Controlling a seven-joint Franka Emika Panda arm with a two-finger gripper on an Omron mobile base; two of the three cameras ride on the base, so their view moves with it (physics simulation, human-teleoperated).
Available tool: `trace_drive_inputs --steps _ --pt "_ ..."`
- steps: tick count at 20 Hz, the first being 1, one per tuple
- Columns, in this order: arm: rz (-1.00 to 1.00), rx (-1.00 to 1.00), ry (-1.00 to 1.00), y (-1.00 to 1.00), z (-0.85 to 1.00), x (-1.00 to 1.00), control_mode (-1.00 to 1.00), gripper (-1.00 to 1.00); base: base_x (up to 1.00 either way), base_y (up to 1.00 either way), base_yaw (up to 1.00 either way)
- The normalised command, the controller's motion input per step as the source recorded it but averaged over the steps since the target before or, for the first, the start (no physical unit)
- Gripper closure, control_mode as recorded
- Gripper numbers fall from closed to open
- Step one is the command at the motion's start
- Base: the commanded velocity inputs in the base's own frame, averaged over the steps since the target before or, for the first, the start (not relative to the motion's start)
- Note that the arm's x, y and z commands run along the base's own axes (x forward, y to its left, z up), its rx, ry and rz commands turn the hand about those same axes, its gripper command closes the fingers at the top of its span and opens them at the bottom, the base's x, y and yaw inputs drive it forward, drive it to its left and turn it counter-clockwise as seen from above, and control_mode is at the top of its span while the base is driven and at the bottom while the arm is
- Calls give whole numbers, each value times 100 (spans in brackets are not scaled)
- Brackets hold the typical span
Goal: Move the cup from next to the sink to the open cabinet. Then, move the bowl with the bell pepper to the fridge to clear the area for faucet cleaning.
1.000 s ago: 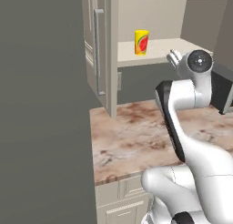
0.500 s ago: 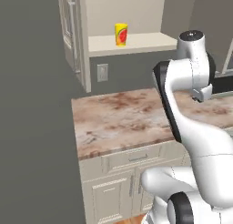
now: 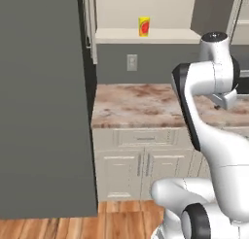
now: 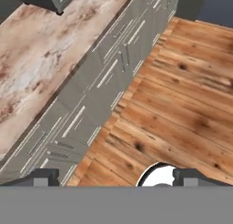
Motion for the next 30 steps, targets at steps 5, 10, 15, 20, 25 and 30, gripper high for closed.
trace_drive_inputs --steps 5,10,15,20,25,30 --pt "0 0 0 0 0 0 100 -100 -33 0 80" --pt "0 0 0 0 0 0 100 -100 -21 0 87" --pt "0 0 0 0 0 0 100 -100 -22 0 88" --pt "0 0 0 0 0 0 100 -100 -83 -36 69" --pt "0 0 0 0 0 0 100 -100 -100 -39 61" --pt "0 0 0 0 0 0 100 -100 -100 16 50"
